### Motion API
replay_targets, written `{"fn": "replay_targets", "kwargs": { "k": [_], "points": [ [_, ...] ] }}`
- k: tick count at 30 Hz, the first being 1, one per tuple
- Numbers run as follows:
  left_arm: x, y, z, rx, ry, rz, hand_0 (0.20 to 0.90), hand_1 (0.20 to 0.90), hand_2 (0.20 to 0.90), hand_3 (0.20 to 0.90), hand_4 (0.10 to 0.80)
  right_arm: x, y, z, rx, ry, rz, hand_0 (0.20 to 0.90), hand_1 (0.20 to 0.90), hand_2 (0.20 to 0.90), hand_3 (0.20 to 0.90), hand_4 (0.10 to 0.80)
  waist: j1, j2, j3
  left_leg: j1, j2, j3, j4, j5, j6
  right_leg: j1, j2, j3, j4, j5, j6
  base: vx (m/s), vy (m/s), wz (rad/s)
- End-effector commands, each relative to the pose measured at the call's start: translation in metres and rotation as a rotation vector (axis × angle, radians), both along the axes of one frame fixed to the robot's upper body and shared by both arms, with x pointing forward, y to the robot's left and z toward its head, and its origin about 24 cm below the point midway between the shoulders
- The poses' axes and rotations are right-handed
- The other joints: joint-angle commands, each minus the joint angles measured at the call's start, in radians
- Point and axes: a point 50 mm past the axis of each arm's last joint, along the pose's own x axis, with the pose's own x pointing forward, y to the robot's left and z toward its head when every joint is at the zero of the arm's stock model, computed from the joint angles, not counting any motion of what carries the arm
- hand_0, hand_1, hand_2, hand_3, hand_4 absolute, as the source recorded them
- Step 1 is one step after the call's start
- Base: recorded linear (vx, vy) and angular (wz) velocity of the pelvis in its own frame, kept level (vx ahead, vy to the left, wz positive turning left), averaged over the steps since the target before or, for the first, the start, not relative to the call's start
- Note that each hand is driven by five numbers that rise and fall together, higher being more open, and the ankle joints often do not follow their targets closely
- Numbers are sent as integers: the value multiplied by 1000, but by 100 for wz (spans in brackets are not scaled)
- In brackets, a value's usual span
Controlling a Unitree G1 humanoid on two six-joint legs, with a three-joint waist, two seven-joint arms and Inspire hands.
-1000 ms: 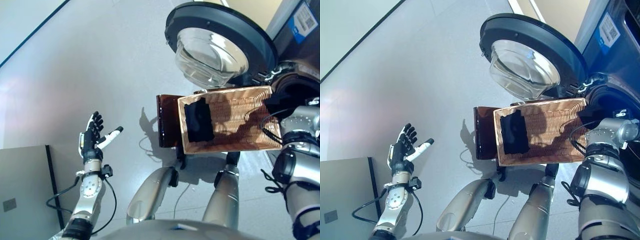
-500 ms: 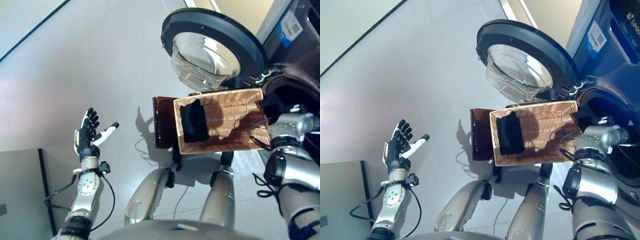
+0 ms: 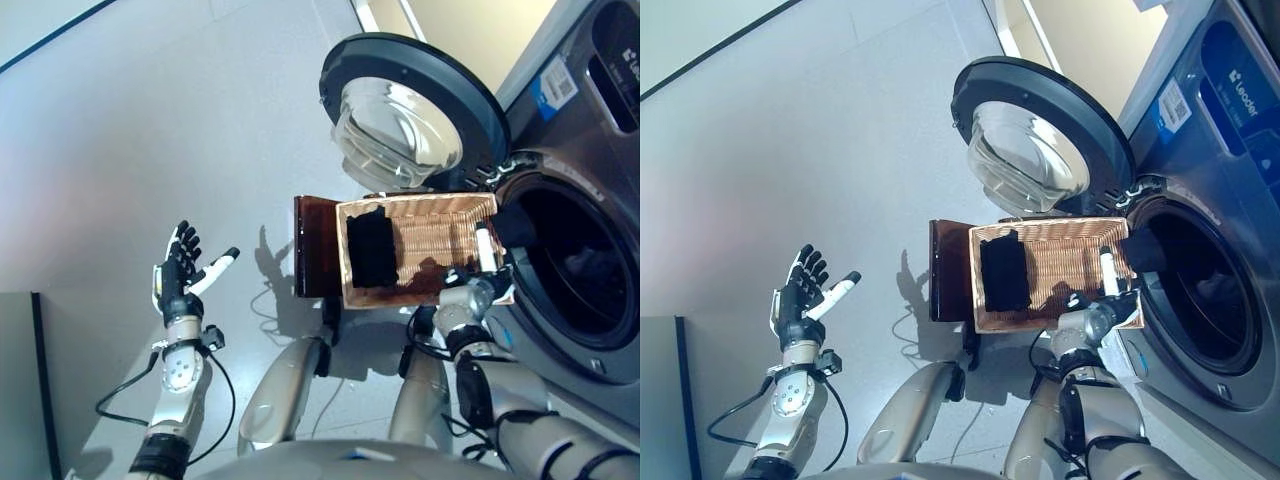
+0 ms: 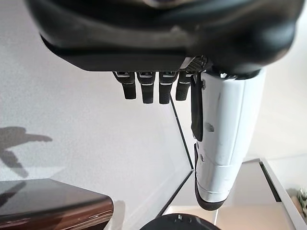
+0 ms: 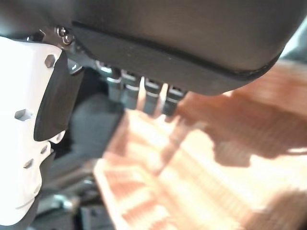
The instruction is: Pick up the clothes and place them into the washing machine
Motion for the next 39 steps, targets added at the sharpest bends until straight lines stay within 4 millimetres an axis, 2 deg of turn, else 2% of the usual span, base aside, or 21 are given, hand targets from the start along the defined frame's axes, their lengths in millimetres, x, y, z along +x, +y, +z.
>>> {"fn": "replay_targets", "kwargs": {
  "k": [1, 4, 8, 9, 11, 12, 13, 17, 18, 19, 22, 27, 29, 33, 36, 39],
  "points": [
    [1, 22, 24, 36, -142, 85, 900, 900, 900, 900, 800, 3, -15, 18, -54, -135, -62, 900, 900, 900, 900, 800, 23, -7, -44, -84, 8, -25, -4, 3, -72, 18, 53, -35, 36, -74, -65, 0, 0, 0],
    [0, 22, 24, 29, -145, 92, 900, 900, 900, 900, 800, 4, -19, 23, -2, -182, -152, 900, 900, 900, 900, 800, 25, 4, -39, -91, 5, -23, -2, 2, -71, 4, 54, -31, 47, -78, -65, 0, 0, 0],
    [-2, 23, 25, 31, -149, 100, 900, 900, 900, 900, 800, 11, -35, 41, 10, -232, -260, 900, 900, 900, 900, 800, 37, 29, -27, -123, 0, -19, 39, -9, -67, -26, 52, -24, 95, -97, -69, 22, -2, 1],
    [-2, 22, 25, 30, -149, 93, 900, 900, 900, 900, 800, 13, -39, 47, 9, -244, -276, 900, 900, 900, 900, 800, 37, 31, -29, -125, -2, -27, 59, -41, -70, -25, 52, -12, 115, -127, -65, 86, -20, 4],
    [-3, 22, 26, 35, -151, 81, 900, 900, 900, 900, 800, 18, -48, 60, -2, -280, -309, 900, 900, 900, 900, 800, 39, 41, -20, -154, -3, -25, 112, -59, -72, -48, 52, -9, 165, -149, -69, -9, -18, 5],
    [-3, 22, 26, 35, -151, 80, 900, 900, 900, 900, 800, 18, -48, 60, -2, -280, -310, 900, 900, 900, 900, 800, 39, 44, -14, -164, 0, -17, 113, -36, -68, -57, 51, -17, 165, -129, -74, 2, -27, 14],
    [-2, 21, 26, 42, -149, 73, 900, 900, 900, 900, 800, 23, -54, 73, -4, -323, -341, 900, 900, 900, 900, 800, 37, 46, -16, -176, -2, -23, 164, -80, -71, -65, 55, -3, 206, -168, -74, 25, -28, 11],
    [-3, 20, 27, 60, -144, 50, 900, 900, 900, 900, 800, 30, -64, 92, -20, -361, -369, 900, 900, 900, 900, 800, 44, 53, -13, -208, 5, -21, 241, -123, -69, -101, 55, 0, 278, -204, -78, 40, -34, 4],
    [-5, 21, 27, 63, -147, 48, 900, 900, 900, 900, 800, 33, -65, 99, -27, -379, -368, 900, 900, 900, 900, 800, 47, 59, -9, -219, 11, -13, 232, -95, -66, -115, 55, -7, 275, -182, -83, 39, -24, -10],
    [-5, 21, 28, 64, -148, 47, 900, 900, 900, 900, 800, 34, -68, 103, -29, -390, -377, 900, 900, 900, 900, 800, 48, 59, -17, -208, 7, -18, 228, -122, -70, -109, 57, 3, 278, -206, -78, 41, -24, -7],
    [-6, 21, 29, 71, -153, 32, 900, 900, 900, 900, 800, 39, -75, 120, -55, -416, -379, 900, 900, 900, 900, 800, 59, 68, -19, -212, 7, -15, 213, -115, -70, -115, 59, 1, 268, -206, -78, 52, -18, 0],
    [-5, 21, 32, 77, -161, 32, 900, 900, 900, 900, 800, 44, -74, 128, -70, -418, -369, 900, 900, 900, 900, 800, 63, 81, -19, -216, 2, -17, 191, -101, -72, -127, 66, 2, 269, -209, -83, 14, -9, 3],
    [-4, 23, 33, 83, -166, 43, 900, 900, 900, 900, 800, 43, -80, 132, -95, -413, -373, 900, 900, 900, 900, 800, 65, 87, -22, -216, -3, -19, 177, -92, -76, -130, 63, 1, 265, -209, -84, 0, 0, 0],
    [-5, 26, 38, 103, -190, 46, 900, 900, 900, 900, 800, 43, -110, 177, -202, -453, -407, 900, 900, 900, 900, 800, 87, 112, -32, -219, -13, -26, 114, -49, -89, -144, 52, -5, 254, -211, -85, -24, 8, 9],
    [-6, 27, 40, 112, -197, 42, 900, 900, 900, 900, 800, 41, -132, 228, -315, -513, -428, 900, 900, 900, 900, 800, 108, 126, -41, -220, -21, -34, 73, -15, -97, -160, 43, -11, 250, -207, -86, -35, 2, 19],
    [-6, 25, 40, 110, -196, 23, 900, 900, 900, 900, 800, 36, -144, 270, -405, -570, -435, 900, 900, 900, 900, 800, 113, 131, -49, -212, -27, -44, 43, -2, -98, -169, 36, -13, 253, -210, -85, 10, 5, 13]
  ]
}}
